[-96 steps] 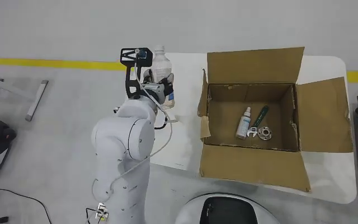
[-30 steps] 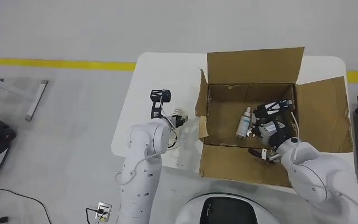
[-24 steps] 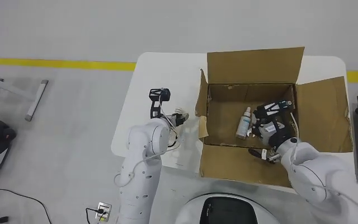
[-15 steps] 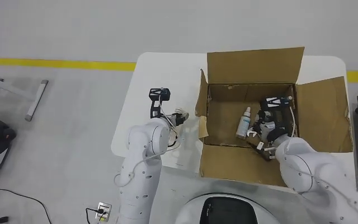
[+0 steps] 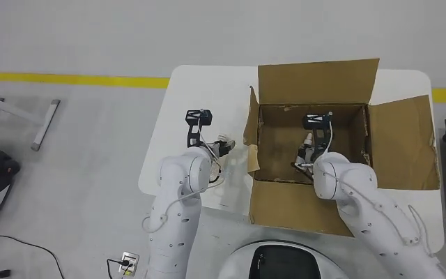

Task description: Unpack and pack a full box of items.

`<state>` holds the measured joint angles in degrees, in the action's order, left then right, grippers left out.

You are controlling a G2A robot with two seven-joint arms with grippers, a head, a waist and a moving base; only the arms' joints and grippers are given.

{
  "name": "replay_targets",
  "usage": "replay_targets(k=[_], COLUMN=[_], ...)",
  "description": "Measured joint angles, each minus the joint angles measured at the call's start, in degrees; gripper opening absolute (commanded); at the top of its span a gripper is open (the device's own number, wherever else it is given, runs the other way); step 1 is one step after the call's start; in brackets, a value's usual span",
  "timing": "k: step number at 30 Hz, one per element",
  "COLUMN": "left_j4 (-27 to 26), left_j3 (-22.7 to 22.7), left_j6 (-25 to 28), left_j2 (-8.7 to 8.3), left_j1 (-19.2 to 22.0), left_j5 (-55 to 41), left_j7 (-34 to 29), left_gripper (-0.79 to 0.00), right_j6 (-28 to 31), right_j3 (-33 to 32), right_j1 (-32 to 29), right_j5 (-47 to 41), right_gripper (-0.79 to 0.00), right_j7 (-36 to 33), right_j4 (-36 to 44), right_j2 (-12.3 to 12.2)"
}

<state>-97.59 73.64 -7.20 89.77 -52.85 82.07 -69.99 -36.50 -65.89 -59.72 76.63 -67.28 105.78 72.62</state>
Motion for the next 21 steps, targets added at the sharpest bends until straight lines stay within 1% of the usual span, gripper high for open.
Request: replay_targets(k=[1, 2, 3, 4, 7, 9, 11, 13, 14, 16, 18, 19, 20, 21], left_j4=[0.0, 0.0, 0.0, 0.0, 0.0, 0.0, 0.0, 0.0, 0.0, 0.0, 0.0, 0.0, 0.0, 0.0], left_j3=[0.0, 0.0, 0.0, 0.0, 0.0, 0.0, 0.0, 0.0, 0.0, 0.0, 0.0, 0.0, 0.0, 0.0], left_j6=[0.0, 0.0, 0.0, 0.0, 0.0, 0.0, 0.0, 0.0, 0.0, 0.0, 0.0, 0.0, 0.0, 0.0], left_j2=[0.00, 0.00, 0.00, 0.00, 0.00, 0.00, 0.00, 0.00, 0.00, 0.00, 0.00, 0.00, 0.00, 0.00], left_j1=[0.0, 0.0, 0.0, 0.0, 0.0, 0.0, 0.0, 0.0, 0.0, 0.0, 0.0, 0.0, 0.0, 0.0], left_j5=[0.0, 0.0, 0.0, 0.0, 0.0, 0.0, 0.0, 0.0, 0.0, 0.0, 0.0, 0.0, 0.0, 0.0], left_j7=[0.0, 0.0, 0.0, 0.0, 0.0, 0.0, 0.0, 0.0, 0.0, 0.0, 0.0, 0.0, 0.0, 0.0], left_gripper=[0.000, 0.000, 0.000, 0.000, 0.000, 0.000, 0.000, 0.000, 0.000, 0.000, 0.000, 0.000, 0.000, 0.000], right_j6=[-0.3, -0.3, -0.3, -0.3, -0.2, 0.0, 0.3, 0.4, 0.5, 0.9, 1.4, 1.6, 1.7, 1.9], right_j3=[0.2, 0.3, 0.5, 0.8, 1.2, 1.5, 2.0, 2.3, 2.5, 2.8, 3.0, 3.0, 3.0, 3.0], right_j1=[0.4, 0.6, 0.8, 1.0, 1.3, 1.6, 2.1, 2.5, 2.7, 3.1, 3.6, 3.9, 4.1, 4.3], right_j5=[-0.1, -0.1, 0.0, 0.2, 0.0, -0.1, 0.0, 0.0, 0.0, -0.1, 0.0, 0.0, 0.0, 0.2], right_gripper=[-0.397, -0.348, -0.326, -0.323, -0.357, -0.332, -0.280, -0.274, -0.283, -0.394, -0.409, -0.440, -0.483, -0.551], right_j7=[-0.2, -0.2, -0.2, -0.2, 0.2, 0.4, 0.4, 0.5, 0.6, 0.7, 0.6, 0.4, 0.3, 0.1], right_j4=[-0.8, -1.3, -1.9, -2.5, -3.8, -4.7, -5.9, -6.8, -7.2, -8.2, -9.1, -9.5, -9.7, -10.0], right_j2=[0.2, 0.3, 0.4, 0.5, 0.9, 1.1, 1.4, 1.6, 1.7, 2.0, 2.2, 2.3, 2.4, 2.4])
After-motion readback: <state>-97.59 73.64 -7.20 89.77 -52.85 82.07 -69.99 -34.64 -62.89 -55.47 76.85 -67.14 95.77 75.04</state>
